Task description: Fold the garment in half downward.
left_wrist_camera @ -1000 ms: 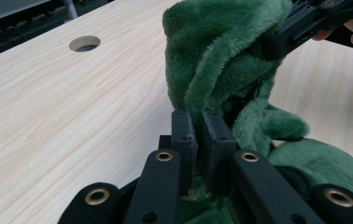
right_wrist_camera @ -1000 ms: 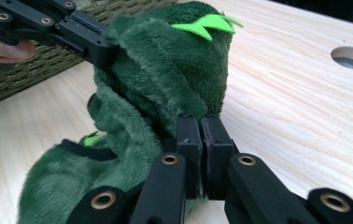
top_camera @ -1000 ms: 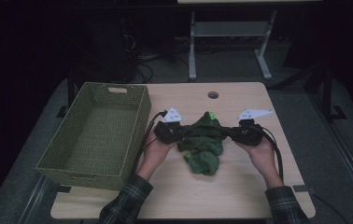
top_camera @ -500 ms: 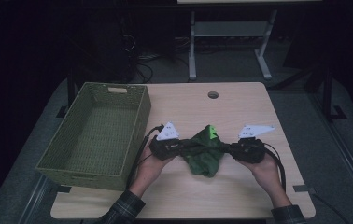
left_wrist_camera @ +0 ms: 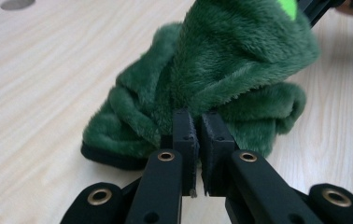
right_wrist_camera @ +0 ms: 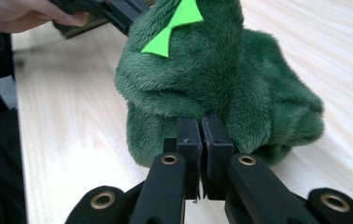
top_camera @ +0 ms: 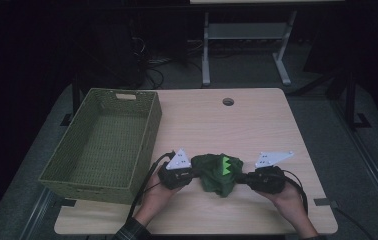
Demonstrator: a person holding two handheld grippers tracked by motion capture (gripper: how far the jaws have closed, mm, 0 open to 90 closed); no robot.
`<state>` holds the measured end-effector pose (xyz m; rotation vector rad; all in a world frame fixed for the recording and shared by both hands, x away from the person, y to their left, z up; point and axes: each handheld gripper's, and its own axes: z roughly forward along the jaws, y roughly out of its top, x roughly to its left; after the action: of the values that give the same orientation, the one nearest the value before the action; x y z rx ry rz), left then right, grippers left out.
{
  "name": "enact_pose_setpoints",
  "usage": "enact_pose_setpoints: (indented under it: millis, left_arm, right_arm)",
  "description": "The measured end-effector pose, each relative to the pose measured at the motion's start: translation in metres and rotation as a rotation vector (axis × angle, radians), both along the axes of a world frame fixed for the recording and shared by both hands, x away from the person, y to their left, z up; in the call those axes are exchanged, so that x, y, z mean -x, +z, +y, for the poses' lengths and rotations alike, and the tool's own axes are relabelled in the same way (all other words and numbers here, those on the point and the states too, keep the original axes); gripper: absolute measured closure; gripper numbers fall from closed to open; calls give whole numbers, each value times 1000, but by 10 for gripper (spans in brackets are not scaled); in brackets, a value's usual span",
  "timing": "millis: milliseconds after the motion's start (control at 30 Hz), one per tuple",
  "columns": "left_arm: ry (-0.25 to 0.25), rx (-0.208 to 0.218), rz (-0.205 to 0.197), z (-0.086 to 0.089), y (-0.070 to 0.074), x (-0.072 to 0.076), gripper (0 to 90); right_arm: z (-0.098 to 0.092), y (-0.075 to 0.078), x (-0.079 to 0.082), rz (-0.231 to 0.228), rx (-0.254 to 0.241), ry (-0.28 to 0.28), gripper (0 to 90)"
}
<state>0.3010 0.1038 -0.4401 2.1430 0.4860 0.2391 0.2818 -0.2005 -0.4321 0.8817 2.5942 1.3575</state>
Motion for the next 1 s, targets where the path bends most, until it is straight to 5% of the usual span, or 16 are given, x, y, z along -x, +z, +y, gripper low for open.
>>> enact_pose_setpoints:
  millis: [233,367,500,600,633,767,1000]
  left_arm:
    - [-52,-74,29,-1,-17,13,860]
    - [-62,-98,49,-4,-25,12,861]
    - [-64,-113,56,-7,-29,13,856]
    - [-57,-110,76,-6,-29,12,807]
    - [-55,-112,77,-5,-29,13,783]
    - [-50,-81,87,0,-24,16,760]
    - [-38,-46,70,8,-8,24,755]
  right_arm:
    - [11,-14,14,34,52,57,870]
    - [19,-26,14,61,115,76,870]
    - [22,-29,12,73,128,71,867]
    - [22,-29,13,75,122,65,787]
    - [20,-27,15,75,111,52,683]
    - [14,-21,19,65,83,37,595]
    - [-4,-4,35,7,19,5,555]
